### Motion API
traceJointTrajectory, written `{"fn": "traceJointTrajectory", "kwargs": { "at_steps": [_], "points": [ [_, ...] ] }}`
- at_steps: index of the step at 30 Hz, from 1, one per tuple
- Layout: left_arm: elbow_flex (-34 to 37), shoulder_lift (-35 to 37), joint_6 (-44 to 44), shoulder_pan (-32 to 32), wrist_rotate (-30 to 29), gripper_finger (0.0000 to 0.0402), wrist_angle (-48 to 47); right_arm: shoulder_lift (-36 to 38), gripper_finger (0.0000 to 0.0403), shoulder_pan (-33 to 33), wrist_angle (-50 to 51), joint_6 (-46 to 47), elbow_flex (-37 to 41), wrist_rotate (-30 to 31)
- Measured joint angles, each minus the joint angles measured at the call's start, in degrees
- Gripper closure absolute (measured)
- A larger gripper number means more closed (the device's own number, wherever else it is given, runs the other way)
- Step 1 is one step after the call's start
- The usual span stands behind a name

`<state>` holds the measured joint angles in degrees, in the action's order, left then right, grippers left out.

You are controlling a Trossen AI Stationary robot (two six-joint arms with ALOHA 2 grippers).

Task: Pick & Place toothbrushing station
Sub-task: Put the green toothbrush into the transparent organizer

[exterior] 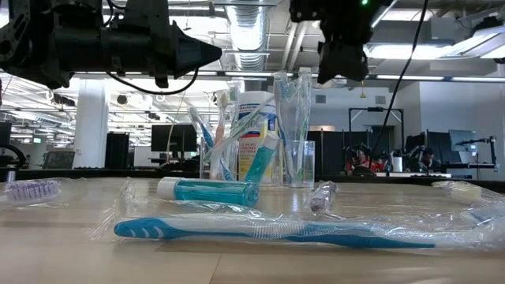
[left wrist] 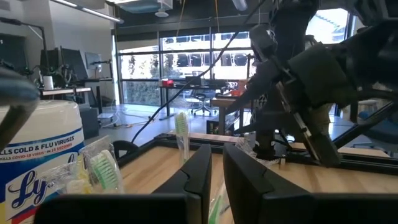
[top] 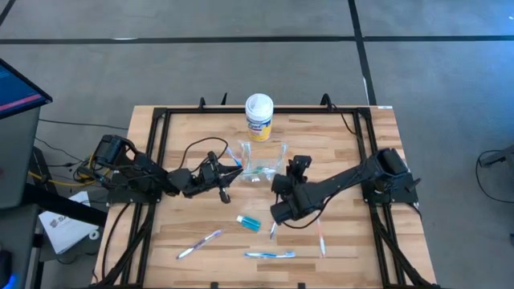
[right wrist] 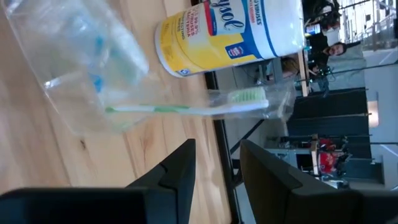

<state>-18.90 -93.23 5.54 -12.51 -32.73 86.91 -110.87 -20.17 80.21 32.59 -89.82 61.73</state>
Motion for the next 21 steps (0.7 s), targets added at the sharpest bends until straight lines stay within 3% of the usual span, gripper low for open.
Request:
{"fn": "traceJointTrajectory", "kwargs": {
  "at_steps": [21],
  "points": [
    [-0.02, -0.02, -0.02, 0.11, 0.0, 0.0367, -1.23, 0.35, 0.0287, 4.96, -17.03, -15.69, -0.04, -2.09]
  ]
}}
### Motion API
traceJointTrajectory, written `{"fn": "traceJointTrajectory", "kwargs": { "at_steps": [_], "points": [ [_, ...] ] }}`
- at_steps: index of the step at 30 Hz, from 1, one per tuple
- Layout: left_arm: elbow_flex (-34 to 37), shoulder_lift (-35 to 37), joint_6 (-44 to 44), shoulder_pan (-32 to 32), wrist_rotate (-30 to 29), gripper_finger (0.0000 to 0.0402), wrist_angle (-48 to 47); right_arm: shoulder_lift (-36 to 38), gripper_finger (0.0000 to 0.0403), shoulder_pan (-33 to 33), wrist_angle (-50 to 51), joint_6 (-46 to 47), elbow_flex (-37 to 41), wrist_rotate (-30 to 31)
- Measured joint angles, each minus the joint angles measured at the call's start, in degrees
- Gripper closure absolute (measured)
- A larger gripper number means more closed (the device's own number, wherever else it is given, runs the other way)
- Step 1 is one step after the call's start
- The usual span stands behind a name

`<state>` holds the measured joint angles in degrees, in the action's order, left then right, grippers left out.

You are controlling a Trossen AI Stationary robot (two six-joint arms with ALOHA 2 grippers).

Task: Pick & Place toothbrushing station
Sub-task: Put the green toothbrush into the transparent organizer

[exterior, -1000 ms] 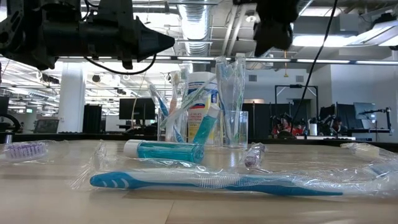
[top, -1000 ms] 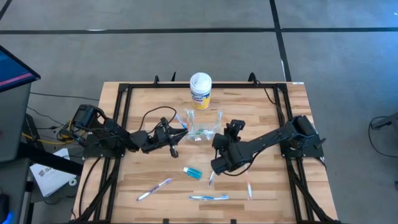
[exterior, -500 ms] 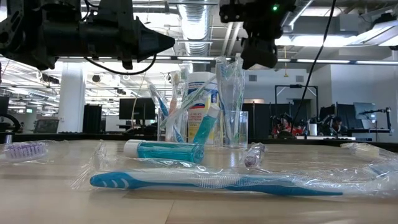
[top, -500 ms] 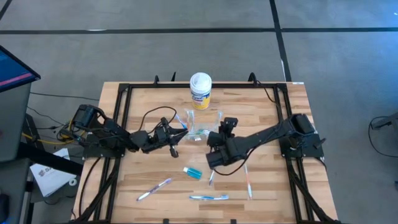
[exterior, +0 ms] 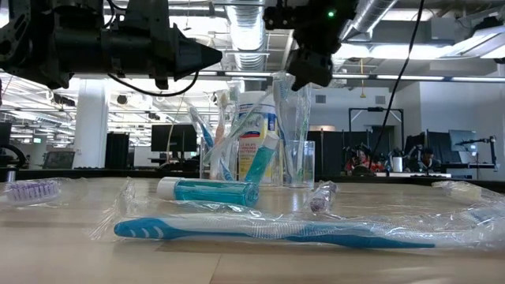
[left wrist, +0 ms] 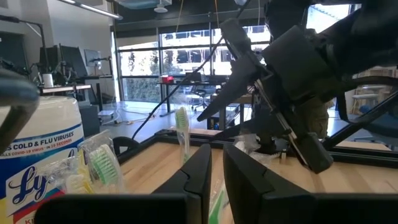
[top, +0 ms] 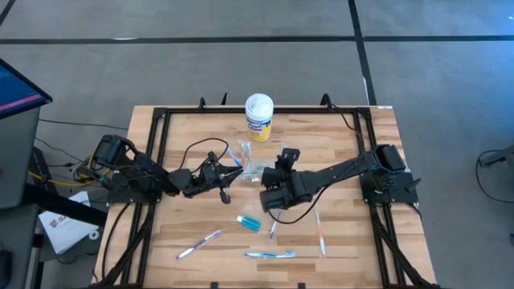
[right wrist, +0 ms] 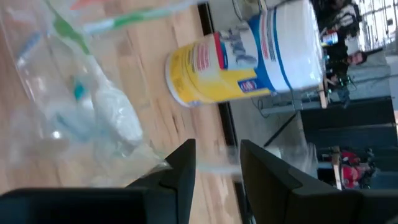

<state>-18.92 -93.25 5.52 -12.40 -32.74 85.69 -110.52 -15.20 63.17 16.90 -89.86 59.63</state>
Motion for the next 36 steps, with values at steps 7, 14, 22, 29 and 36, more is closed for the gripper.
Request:
{"fn": "traceJointTrajectory", "kwargs": {
  "at_steps": [7, 14, 22, 29, 36],
  "points": [
    [0.0, 0.0, 0.0, 0.0, 0.0, 0.0367, -0.02, 0.0, 0.0287, 0.82, -6.93, -6.88, 0.0, -0.38],
    [0.0, 0.0, 0.0, 0.0, 0.0, 0.0367, -0.24, -0.02, 0.0287, 2.89, -12.77, -12.86, 0.0, -3.03],
    [-0.01, 0.0, 0.0, 0.0, -0.02, 0.0367, -0.43, -0.01, 0.0287, 3.2, -17.85, -19.33, -2.34, -6.21],
    [-0.02, 0.0, 0.0, 0.0, -0.02, 0.0367, -0.9, -0.07, 0.0287, 5.47, -22.41, -20.52, -2.34, -9.08],
    [-0.02, 0.0, 0.05, 0.0, 0.06, 0.0367, -0.9, -0.07, 0.0287, 7.73, -26.81, -21.74, -2.34, -13.41]
  ]
}}
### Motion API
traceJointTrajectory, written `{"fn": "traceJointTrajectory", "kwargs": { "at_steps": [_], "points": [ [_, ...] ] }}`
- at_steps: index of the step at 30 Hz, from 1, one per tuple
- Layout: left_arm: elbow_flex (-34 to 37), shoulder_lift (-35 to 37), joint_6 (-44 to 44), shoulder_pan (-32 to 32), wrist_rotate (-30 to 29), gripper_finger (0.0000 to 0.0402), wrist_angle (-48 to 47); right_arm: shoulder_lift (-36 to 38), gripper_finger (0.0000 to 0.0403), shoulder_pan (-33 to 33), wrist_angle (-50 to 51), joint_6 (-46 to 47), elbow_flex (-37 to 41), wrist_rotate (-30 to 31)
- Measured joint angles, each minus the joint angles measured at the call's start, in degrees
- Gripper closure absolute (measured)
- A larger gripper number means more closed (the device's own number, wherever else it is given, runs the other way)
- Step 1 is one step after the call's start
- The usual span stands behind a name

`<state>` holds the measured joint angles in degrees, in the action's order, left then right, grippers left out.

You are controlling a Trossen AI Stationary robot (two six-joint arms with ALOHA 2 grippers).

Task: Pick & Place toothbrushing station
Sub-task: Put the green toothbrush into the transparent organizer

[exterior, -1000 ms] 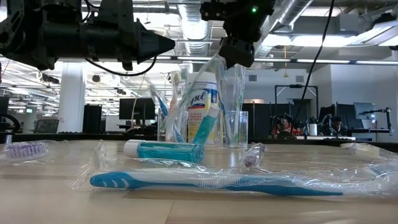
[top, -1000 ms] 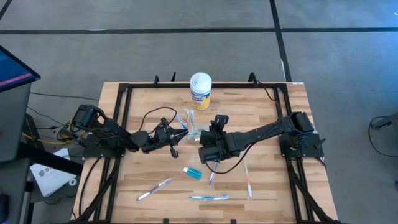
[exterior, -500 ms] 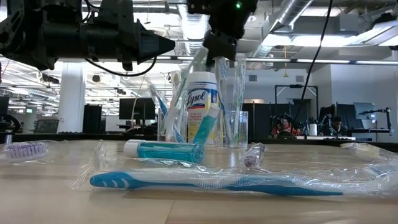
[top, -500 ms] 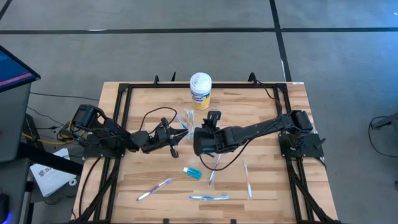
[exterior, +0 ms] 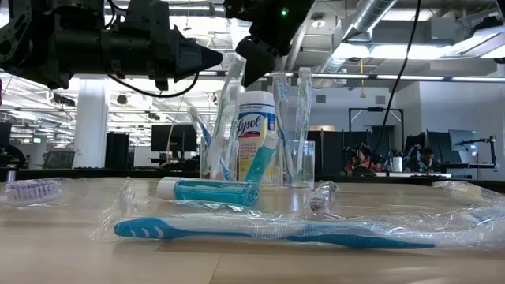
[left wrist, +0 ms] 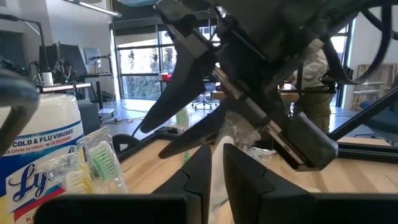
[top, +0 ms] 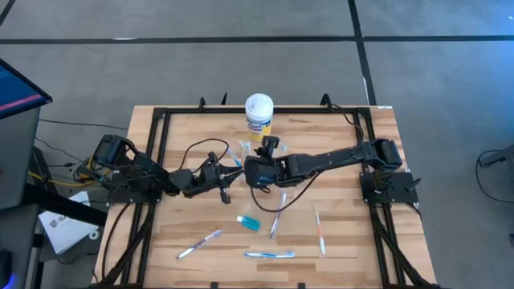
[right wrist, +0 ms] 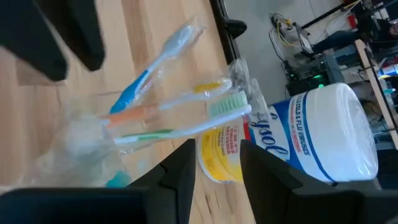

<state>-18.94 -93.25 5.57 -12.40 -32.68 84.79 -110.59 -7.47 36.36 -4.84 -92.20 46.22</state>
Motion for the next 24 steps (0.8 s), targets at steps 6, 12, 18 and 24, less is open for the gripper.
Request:
{"fn": "traceJointTrajectory", "kwargs": {
  "at_steps": [6, 12, 18, 24],
  "points": [
    [-0.02, -0.02, 1.7, 0.1, 2.07, 0.0367, -4.21, 0.0, 0.0287, 0.92, -2.73, -0.29, 0.0, -2.25],
    [-0.02, -0.02, 1.5, 0.92, 6.04, 0.0367, -5.19, 0.0, 0.0287, 1.69, -5.48, -0.67, 0.0, -4.66],
    [-0.07, -0.02, 0.06, 3.07, 4.48, 0.0367, -8.18, -0.42, 0.0287, 2.04, -6.54, -1.38, 0.02, -5.28],
    [-0.07, -0.02, -1.56, 4.85, 4.17, 0.0367, -9.57, -0.38, 0.0287, 1.84, -6.62, -2.27, 0.02, -4.84]
  ]
}}
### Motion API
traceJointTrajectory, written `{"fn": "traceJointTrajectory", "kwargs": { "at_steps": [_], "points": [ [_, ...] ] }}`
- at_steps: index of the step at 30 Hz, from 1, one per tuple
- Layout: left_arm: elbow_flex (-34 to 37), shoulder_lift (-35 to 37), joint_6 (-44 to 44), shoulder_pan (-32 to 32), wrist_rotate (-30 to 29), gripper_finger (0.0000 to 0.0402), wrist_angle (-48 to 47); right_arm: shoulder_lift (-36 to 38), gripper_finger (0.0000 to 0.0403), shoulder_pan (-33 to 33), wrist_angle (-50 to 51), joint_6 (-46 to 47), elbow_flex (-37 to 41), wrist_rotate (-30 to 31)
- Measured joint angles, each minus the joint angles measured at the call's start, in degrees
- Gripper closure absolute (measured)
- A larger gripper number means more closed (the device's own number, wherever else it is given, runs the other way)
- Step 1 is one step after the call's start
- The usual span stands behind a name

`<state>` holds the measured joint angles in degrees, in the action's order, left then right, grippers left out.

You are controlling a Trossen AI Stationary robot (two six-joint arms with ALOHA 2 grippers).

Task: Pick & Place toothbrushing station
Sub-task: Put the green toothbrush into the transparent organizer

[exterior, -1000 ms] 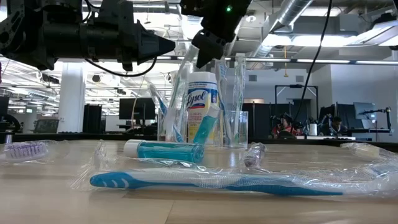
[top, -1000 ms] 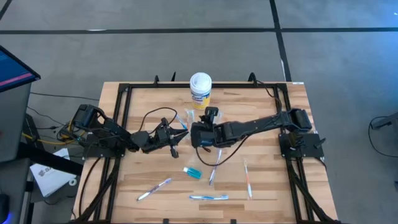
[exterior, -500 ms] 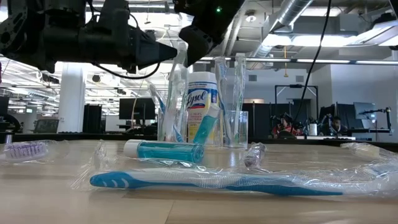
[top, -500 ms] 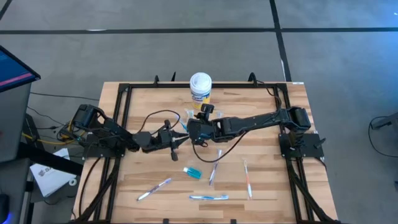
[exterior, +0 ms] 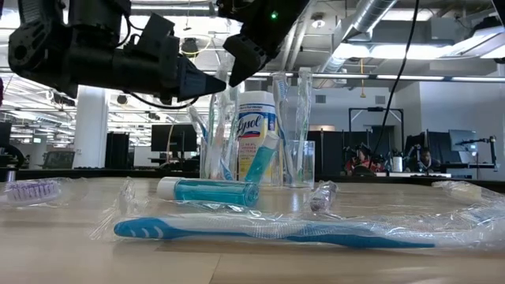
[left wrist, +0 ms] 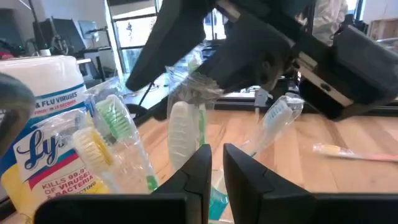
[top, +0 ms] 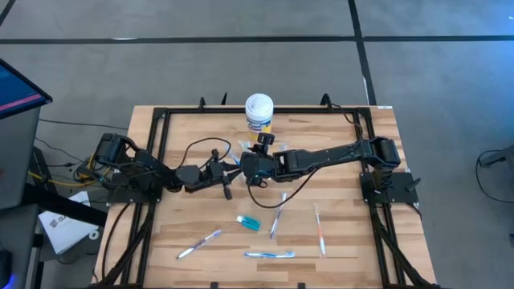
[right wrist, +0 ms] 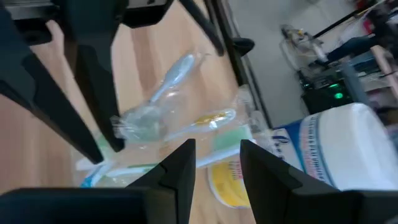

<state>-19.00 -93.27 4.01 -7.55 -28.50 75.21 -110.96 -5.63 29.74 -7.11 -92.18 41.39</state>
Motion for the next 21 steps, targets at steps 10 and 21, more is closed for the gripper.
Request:
{"fn": "traceJointTrajectory", "kwargs": {
  "at_steps": [10, 21],
  "points": [
    [0.0, 0.0, -0.24, 0.09, -0.99, 0.0367, -0.47, 4.53, 0.0287, -4.78, 1.76, -0.55, -0.02, 9.5],
    [1.0, 0.08, -1.44, -1.55, -4.53, 0.0367, -1.01, 6.17, 0.0287, -11.19, 12.33, 8.74, 0.0, 9.49]
  ]
}}
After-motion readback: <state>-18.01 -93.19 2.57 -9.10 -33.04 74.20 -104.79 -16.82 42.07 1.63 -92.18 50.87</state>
